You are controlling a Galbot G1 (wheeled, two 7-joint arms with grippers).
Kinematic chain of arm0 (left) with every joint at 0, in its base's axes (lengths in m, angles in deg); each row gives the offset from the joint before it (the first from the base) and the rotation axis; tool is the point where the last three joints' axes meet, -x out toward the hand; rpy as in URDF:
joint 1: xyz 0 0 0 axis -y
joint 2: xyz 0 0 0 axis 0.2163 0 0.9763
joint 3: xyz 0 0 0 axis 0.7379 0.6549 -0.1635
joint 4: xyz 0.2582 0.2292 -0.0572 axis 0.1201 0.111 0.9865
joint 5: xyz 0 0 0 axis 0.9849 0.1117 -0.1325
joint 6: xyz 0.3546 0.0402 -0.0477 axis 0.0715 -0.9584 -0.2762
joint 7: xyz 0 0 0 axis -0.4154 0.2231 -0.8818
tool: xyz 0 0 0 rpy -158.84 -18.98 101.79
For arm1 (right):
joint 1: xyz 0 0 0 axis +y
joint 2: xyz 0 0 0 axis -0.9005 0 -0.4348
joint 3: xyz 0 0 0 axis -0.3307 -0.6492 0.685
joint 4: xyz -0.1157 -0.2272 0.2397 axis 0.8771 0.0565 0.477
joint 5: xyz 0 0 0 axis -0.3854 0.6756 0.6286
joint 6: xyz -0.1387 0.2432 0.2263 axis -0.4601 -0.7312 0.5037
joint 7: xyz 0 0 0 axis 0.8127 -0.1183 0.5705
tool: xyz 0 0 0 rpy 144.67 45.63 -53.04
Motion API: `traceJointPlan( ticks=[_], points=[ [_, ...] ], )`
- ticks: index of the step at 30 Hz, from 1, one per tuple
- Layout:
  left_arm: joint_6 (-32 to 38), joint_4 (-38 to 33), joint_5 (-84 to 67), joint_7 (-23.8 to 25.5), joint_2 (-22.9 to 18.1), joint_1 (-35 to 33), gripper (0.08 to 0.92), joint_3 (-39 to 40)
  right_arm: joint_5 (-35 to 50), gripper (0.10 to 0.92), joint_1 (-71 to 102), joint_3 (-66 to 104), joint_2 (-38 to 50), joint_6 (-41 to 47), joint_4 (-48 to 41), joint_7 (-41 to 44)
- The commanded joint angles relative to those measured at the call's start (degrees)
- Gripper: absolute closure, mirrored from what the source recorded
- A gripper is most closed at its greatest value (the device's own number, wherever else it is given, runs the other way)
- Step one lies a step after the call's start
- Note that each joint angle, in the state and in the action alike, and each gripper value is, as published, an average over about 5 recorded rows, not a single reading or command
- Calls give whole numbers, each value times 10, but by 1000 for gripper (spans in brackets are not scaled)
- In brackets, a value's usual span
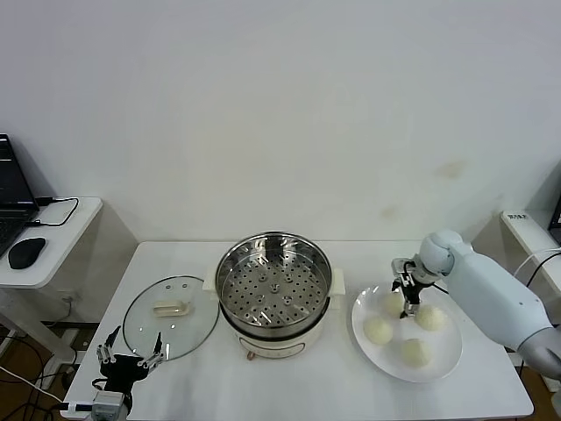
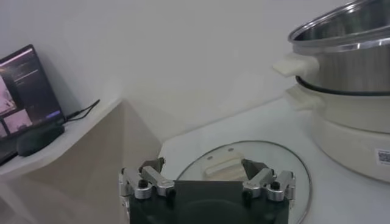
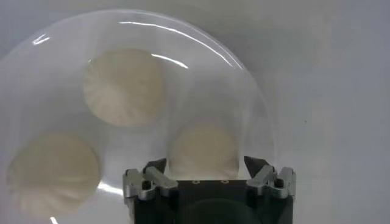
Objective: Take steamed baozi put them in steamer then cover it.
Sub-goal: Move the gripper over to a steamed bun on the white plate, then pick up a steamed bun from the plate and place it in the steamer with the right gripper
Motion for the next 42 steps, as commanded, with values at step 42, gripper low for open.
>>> traceJointPlan(
  ticks=[42],
  points=[
    [-15, -50, 6, -18, -9, -19, 177, 4, 284, 491, -408, -255, -200, -8, -6, 94]
  ],
)
